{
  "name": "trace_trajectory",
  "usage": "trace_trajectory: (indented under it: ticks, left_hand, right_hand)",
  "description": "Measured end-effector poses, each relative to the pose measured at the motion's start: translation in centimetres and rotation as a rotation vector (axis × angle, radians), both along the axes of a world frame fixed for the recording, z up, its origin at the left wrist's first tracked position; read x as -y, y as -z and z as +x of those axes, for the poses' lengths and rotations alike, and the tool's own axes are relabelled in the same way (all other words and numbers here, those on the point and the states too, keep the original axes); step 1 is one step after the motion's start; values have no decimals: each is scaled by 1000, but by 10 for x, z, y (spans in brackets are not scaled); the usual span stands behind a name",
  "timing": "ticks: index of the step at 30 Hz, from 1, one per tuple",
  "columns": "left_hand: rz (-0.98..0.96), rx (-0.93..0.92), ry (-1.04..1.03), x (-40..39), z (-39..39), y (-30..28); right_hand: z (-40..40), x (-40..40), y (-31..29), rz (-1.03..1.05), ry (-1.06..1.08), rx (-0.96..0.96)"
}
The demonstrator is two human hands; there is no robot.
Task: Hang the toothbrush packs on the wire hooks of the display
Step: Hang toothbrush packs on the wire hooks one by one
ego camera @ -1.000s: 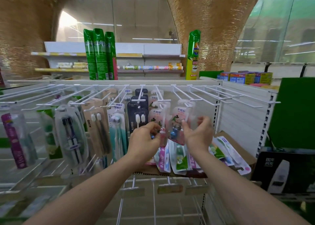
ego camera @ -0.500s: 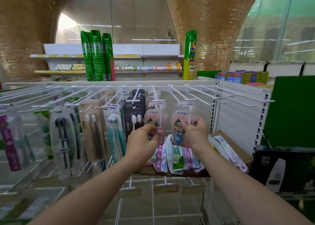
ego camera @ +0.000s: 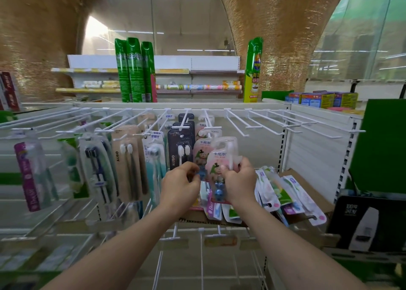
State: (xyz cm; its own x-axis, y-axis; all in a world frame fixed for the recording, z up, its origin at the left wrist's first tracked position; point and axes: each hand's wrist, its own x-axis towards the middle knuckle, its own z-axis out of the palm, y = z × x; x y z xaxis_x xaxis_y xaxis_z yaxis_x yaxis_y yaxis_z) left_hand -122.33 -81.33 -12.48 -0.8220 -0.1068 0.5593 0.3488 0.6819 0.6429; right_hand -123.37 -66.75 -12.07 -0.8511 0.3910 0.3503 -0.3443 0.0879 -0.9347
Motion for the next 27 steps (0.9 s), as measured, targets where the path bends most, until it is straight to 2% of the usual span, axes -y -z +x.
trace_trajectory:
  ticks: [7, 14, 27]
  left_hand:
    - [11, -1, -2, 8, 3, -2]
    - [6, -13, 16, 13, 0, -8]
    - [-2, -32, 73, 19, -18, -8]
  right_hand:
    - [-15, 13, -23, -37, -19, 23]
    - [-43, 23, -27, 102, -50, 169]
    - [-97, 25, -31, 204, -45, 192]
